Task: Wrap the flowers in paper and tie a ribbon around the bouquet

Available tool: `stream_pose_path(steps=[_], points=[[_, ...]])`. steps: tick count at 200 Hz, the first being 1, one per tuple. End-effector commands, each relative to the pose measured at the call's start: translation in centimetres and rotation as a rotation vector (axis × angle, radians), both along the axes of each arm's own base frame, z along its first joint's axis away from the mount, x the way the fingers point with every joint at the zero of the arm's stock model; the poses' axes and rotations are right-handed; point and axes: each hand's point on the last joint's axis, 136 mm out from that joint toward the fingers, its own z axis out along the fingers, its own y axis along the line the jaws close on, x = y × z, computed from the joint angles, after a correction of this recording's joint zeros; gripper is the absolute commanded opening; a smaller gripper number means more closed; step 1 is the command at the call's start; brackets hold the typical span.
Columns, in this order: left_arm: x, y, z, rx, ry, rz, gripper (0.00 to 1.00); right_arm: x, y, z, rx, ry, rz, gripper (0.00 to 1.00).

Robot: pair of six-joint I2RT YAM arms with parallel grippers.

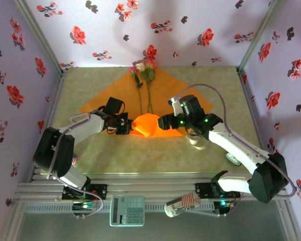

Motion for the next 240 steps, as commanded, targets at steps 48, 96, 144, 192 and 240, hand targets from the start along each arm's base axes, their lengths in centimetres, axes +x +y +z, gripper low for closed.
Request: stream_pose_path(steps=[48, 96, 144, 192, 240], points=[[-0.2, 0.2, 0.4, 0.003, 0.006, -0.031, 0.00, 1.3, 4.2, -3.4, -0.082, -0.157, 0.544, 0.76], [0.1, 0.4, 0.4, 0.007, 0.002, -0.033, 0.00, 0.8, 6.2, -4.0, -0.035, -0.070, 0.604, 0.47], [-0.5, 2.8, 2.3, 0.132, -0.042, -0.078, 0.34, 2.1, 6.4, -3.9, 0.032, 0.037, 0.529, 0.00], [-4.5, 6.9, 5.8, 0.364, -0.209, -0.184, 0.64, 3.9, 6.3, -4.9, 0.084, 0.163, 0.461, 0.00], [-5.9, 6.0, 3.0, 0.337, -0.380, -0.187, 0.62, 6.0, 6.3, -5.9, 0.084, 0.231, 0.395, 0.00]])
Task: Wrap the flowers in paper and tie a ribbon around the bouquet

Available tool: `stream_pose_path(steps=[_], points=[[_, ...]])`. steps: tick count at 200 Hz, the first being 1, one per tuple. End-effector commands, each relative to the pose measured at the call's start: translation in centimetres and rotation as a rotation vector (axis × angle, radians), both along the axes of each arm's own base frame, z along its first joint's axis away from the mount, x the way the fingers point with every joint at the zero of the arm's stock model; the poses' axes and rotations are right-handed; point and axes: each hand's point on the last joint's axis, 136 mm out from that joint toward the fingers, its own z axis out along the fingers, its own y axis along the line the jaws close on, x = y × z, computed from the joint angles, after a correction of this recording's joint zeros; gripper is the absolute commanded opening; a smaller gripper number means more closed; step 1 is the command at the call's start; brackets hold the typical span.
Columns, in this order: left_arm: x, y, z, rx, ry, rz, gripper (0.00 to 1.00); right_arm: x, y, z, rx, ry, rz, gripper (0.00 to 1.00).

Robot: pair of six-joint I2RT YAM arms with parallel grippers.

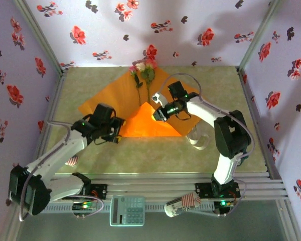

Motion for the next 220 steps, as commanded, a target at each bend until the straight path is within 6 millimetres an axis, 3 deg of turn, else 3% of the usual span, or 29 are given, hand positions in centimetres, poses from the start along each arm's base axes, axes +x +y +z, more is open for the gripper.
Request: stream_pose_path(steps=[1, 41, 64, 100, 146, 177, 220], points=[[0.1, 0.8, -2.6, 0.069, -0.078, 0.008, 0.62, 0.7, 0.2, 0.4, 0.011, 0.056, -0.028, 0.00], [1.1, 0.1, -5.5, 0.026, -0.168, 0.070, 0.64, 2.2, -0.4, -1.0, -0.008, 0.122, -0.084, 0.00], [3.0, -0.4, -6.6, -0.010, -0.263, 0.129, 0.65, 2.9, -0.7, -2.0, -0.018, 0.158, -0.114, 0.00], [4.9, -1.5, -6.2, -0.008, -0.375, 0.131, 0.65, 4.0, -0.5, -3.3, -0.035, 0.207, -0.142, 0.00], [4.2, -1.0, -7.2, 0.000, -0.371, 0.168, 0.65, 4.7, -0.5, -3.6, -0.035, 0.231, -0.160, 0.00], [4.0, -0.5, -5.6, -0.018, -0.369, 0.211, 0.65, 4.6, -0.6, -3.2, -0.030, 0.228, -0.168, 0.00], [3.3, 0.2, -8.0, -0.004, -0.291, 0.245, 0.61, 4.5, -0.7, -3.4, -0.030, 0.248, -0.189, 0.00]])
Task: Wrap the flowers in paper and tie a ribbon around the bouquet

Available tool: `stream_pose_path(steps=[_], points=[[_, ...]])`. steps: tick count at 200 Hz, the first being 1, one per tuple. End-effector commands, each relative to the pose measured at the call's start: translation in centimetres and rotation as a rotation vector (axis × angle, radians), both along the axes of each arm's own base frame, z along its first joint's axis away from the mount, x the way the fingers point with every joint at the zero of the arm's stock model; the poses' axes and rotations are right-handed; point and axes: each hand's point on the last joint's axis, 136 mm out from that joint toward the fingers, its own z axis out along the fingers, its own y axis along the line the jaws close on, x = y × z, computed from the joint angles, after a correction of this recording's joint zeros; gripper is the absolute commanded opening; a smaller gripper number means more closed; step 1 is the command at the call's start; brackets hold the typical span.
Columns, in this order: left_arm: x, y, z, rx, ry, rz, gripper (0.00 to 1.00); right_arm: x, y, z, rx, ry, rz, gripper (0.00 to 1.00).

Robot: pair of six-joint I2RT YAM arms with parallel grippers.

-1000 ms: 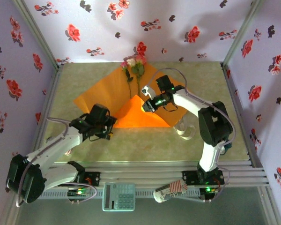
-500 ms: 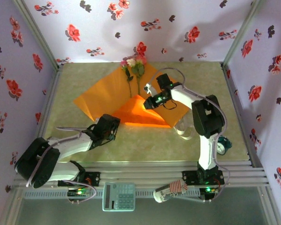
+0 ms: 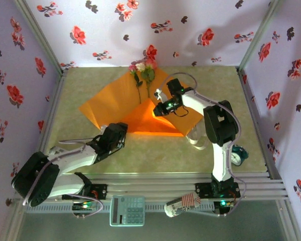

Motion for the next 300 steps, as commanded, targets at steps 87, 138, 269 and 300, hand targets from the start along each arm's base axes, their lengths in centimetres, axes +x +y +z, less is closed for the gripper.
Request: stream_pose_path(steps=[87, 138, 269, 300], points=[[3.8, -2.1, -2.1, -0.066, -0.036, 0.058, 0.57, -0.4, -0.1, 0.7, 0.011, 0.016, -0.032, 0.00], [2.4, -1.3, -3.4, -0.036, 0.047, 0.084, 0.32, -0.2, 0.2, 1.4, 0.032, 0.014, -0.045, 0.00], [-0.7, -0.8, -4.7, -0.042, 0.203, 0.089, 0.53, -2.4, 0.5, 1.2, 0.074, 0.117, -0.201, 0.01], [0.2, -2.2, -3.2, -0.076, 0.178, 0.082, 0.54, -2.8, 0.6, 1.0, 0.071, 0.131, -0.195, 0.01]])
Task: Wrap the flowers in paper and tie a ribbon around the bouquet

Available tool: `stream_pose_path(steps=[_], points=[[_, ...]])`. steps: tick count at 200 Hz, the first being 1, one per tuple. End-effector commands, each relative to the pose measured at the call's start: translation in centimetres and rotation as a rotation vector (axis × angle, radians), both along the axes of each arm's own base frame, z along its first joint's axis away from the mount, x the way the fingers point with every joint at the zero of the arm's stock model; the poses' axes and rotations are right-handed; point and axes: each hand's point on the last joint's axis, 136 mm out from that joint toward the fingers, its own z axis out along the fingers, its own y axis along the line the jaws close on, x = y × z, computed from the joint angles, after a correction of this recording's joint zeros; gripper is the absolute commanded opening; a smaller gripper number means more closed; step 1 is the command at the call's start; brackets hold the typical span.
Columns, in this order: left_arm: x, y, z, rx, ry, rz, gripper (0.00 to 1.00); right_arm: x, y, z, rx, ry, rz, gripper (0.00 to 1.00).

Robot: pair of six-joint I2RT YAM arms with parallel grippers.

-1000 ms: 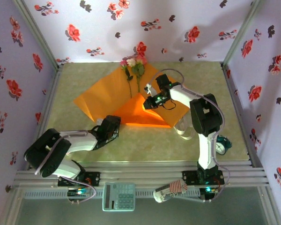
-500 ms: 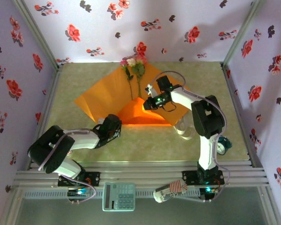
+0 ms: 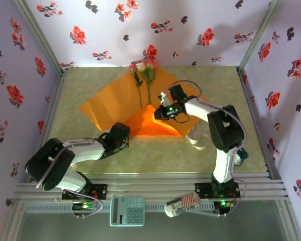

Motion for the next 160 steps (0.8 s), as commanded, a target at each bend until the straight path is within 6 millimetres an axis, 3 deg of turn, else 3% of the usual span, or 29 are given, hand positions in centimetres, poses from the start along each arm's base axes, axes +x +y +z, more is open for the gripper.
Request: stream_pose_path(steps=[1, 19, 48, 80, 115, 146, 160], points=[[-0.2, -0.9, 0.7, -0.012, 0.024, -0.007, 0.55, -0.3, 0.4, 1.0, 0.018, -0.007, 0.001, 0.01], [-0.7, -1.3, 1.2, 0.004, 0.059, -0.013, 0.55, -0.6, 0.2, 1.0, 0.010, -0.004, 0.007, 0.01], [-2.5, -0.8, 0.3, 0.063, 0.183, -0.034, 0.53, -0.9, 0.0, 1.1, 0.004, 0.003, 0.014, 0.02], [-2.4, -0.2, -1.4, 0.073, 0.187, -0.017, 0.50, -0.7, -0.1, 0.7, -0.005, 0.025, 0.007, 0.01], [-1.3, -0.4, -1.3, 0.084, 0.141, -0.017, 0.52, -0.5, -0.1, 0.9, -0.008, 0.028, 0.020, 0.00], [0.2, -0.6, -1.4, 0.081, 0.097, -0.009, 0.41, -0.6, -0.1, 0.5, -0.015, 0.044, 0.022, 0.00], [0.2, -0.7, -1.6, 0.078, 0.106, -0.013, 0.30, -0.5, -0.2, 0.4, -0.019, 0.044, 0.021, 0.00]])
